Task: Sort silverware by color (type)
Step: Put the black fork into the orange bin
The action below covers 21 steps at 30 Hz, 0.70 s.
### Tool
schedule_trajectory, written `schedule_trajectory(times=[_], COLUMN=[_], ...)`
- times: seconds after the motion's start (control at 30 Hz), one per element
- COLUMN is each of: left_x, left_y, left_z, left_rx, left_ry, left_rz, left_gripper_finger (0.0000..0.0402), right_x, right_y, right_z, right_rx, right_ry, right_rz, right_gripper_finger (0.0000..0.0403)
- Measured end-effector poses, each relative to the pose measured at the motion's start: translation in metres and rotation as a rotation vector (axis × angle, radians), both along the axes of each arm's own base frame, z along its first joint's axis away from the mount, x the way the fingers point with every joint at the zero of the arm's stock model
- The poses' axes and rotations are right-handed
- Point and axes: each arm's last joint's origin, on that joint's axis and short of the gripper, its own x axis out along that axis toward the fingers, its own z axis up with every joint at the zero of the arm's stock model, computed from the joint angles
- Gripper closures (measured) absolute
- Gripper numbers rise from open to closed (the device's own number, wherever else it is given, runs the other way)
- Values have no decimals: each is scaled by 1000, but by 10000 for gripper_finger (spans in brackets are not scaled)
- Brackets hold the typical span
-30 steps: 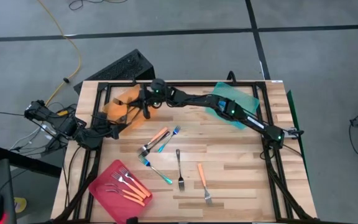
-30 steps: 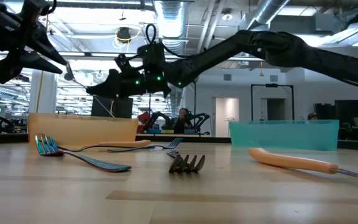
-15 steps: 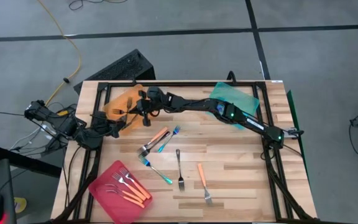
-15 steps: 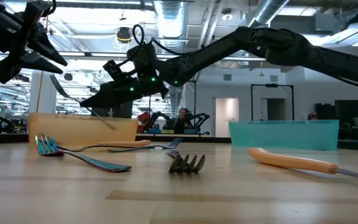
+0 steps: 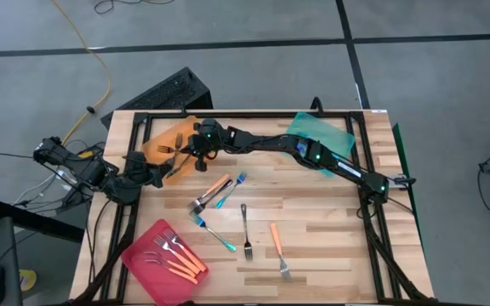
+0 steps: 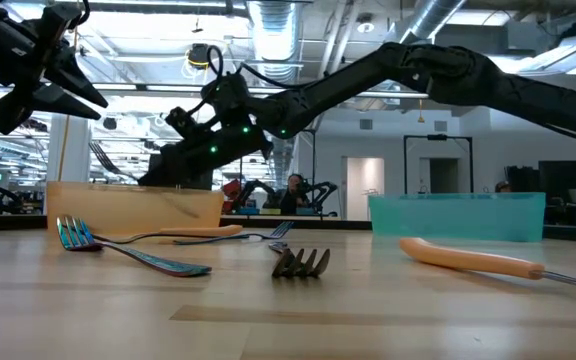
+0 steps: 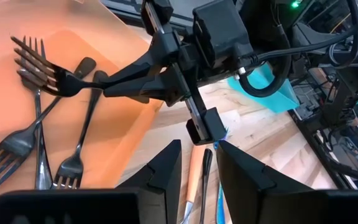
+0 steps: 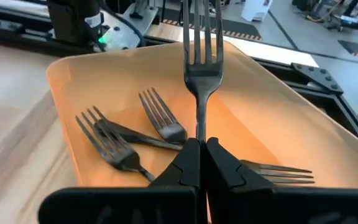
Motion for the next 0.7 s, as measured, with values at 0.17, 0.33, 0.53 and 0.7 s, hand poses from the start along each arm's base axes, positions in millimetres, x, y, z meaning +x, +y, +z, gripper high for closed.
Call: schedule_trajectory(times=[0.17, 0.33, 0.53, 0.7], left_x=[-1, -1, -1, -1], left_y=[0, 1, 1, 1], left_z=[-1, -1, -1, -2], left_rx=[4, 5, 3, 1], left_ry=[10, 15, 16, 20], left_rz=[2, 5, 4, 2], left_gripper_finger=[314, 314, 314, 314], right_x=[-2, 0, 2, 2], right_y=[-2, 0, -2, -2], right_z=[-3, -12, -29, -30], right_rx=[-49, -61, -90, -62], right_ry=[32, 37, 50, 44], right_rz=[19, 21, 11, -11], right_gripper_finger=[378, 378, 374, 371])
